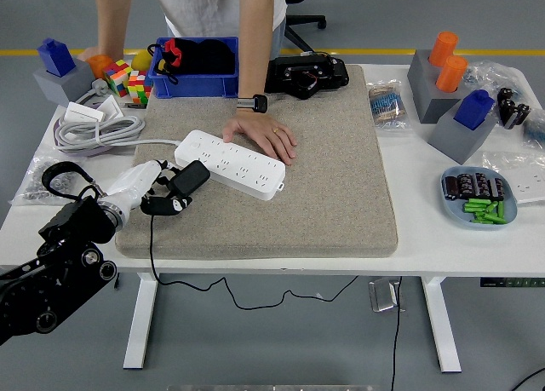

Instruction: Press the white button,pick up the black plug,place it near the board,insert it into the board

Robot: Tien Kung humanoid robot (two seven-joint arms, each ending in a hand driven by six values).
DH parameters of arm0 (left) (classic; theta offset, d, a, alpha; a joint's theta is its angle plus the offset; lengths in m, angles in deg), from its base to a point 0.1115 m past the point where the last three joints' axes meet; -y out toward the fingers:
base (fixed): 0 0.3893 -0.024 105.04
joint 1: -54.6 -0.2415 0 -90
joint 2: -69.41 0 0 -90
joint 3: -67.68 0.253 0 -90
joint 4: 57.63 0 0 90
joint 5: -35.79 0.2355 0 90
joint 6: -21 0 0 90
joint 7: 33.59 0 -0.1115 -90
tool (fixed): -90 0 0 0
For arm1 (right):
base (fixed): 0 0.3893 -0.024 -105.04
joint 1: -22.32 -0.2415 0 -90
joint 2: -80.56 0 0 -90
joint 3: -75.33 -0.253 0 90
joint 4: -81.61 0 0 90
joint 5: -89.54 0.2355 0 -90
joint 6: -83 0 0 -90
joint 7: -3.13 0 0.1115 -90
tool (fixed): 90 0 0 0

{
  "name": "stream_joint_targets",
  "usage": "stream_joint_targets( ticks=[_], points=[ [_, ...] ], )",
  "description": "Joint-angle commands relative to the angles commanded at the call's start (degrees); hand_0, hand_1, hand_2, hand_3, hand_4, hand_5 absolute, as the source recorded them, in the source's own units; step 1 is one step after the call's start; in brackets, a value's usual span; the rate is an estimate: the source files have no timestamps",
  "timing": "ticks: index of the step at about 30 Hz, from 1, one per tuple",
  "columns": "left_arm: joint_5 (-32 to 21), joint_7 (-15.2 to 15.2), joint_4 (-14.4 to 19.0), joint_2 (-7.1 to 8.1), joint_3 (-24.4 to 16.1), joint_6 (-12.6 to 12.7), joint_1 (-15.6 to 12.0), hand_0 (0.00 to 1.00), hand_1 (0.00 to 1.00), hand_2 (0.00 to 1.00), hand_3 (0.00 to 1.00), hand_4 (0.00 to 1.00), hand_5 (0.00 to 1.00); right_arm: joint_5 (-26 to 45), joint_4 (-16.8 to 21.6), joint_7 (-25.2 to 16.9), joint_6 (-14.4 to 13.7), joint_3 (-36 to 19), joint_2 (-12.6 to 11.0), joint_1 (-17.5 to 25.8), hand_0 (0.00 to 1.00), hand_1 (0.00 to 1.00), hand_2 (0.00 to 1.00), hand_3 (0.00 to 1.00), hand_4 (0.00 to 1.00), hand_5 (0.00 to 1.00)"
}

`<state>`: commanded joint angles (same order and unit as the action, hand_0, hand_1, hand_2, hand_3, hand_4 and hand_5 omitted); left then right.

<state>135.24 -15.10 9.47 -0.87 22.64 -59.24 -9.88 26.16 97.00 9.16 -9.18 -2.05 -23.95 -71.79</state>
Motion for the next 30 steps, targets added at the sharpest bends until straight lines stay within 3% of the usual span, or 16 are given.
stream_joint_targets(
  ticks=[4, 5, 16, 22, 23, 28, 29, 30],
  points=[
    [-0.1, 0.0, 0.5, 0.19, -0.3, 0.0, -0.2, 0.822, 0.889, 0.848, 0.94, 0.981, 0.781, 0.1, 0.0, 0.0, 0.0, 0.2, 0.0, 0.0, 0.76, 0.635, 0.636, 0.606, 0.649, 0.413],
    [-0.2, 0.1, 0.7, 0.24, -0.3, -0.1, -0.3, 0.885, 0.952, 0.955, 0.983, 0.998, 0.889, 0.1, 0.0, 0.0, 0.0, 0.3, 0.0, 0.0, 0.76, 0.634, 0.635, 0.604, 0.648, 0.411],
    [0.3, 0.4, 1.5, 0.36, -0.3, 1.0, -1.1, 0.888, 0.95, 0.951, 0.985, 0.998, 0.906, 0.3, 0.0, 0.0, 0.0, 0.8, -0.2, -0.1, 0.76, 0.634, 0.635, 0.604, 0.647, 0.41],
    [3.1, 0.3, 0.6, -0.28, 0.5, 2.2, -0.3, 0.881, 0.935, 0.933, 0.981, 0.998, 0.893, 0.4, 0.0, -0.1, 0.0, 1.0, -0.2, -0.2, 0.76, 0.634, 0.635, 0.603, 0.647, 0.41],
    [3.8, 0.3, 0.5, -0.41, 0.8, 2.4, -0.1, 0.857, 0.909, 0.898, 0.952, 0.998, 0.818, 0.4, 0.0, -0.1, 0.0, 1.0, -0.3, -0.2, 0.76, 0.634, 0.635, 0.603, 0.646, 0.409],
    [6.2, 1.0, 0.3, -1.21, 2.2, 3.2, 0.5, 0.857, 0.909, 0.898, 0.952, 0.998, 0.818, 0.4, 0.0, -0.1, 0.0, 1.1, -0.3, 0.0, 0.76, 0.634, 0.635, 0.603, 0.646, 0.409],
    [6.9, 1.1, 0.2, -1.37, 2.6, 3.5, 0.7, 0.818, 0.861, 0.818, 0.907, 0.939, 0.575, 0.4, 0.0, -0.1, 0.0, 1.1, -0.2, 0.0, 0.76, 0.634, 0.635, 0.603, 0.646, 0.408],
    [7.2, 1.1, 0.0, -1.5, 3.0, 3.6, 0.9, 0.818, 0.861, 0.818, 0.907, 0.939, 0.575, 0.5, 0.0, -0.1, 0.0, 1.1, -0.2, 0.0, 0.76, 0.634, 0.635, 0.603, 0.646, 0.408]
  ],
)
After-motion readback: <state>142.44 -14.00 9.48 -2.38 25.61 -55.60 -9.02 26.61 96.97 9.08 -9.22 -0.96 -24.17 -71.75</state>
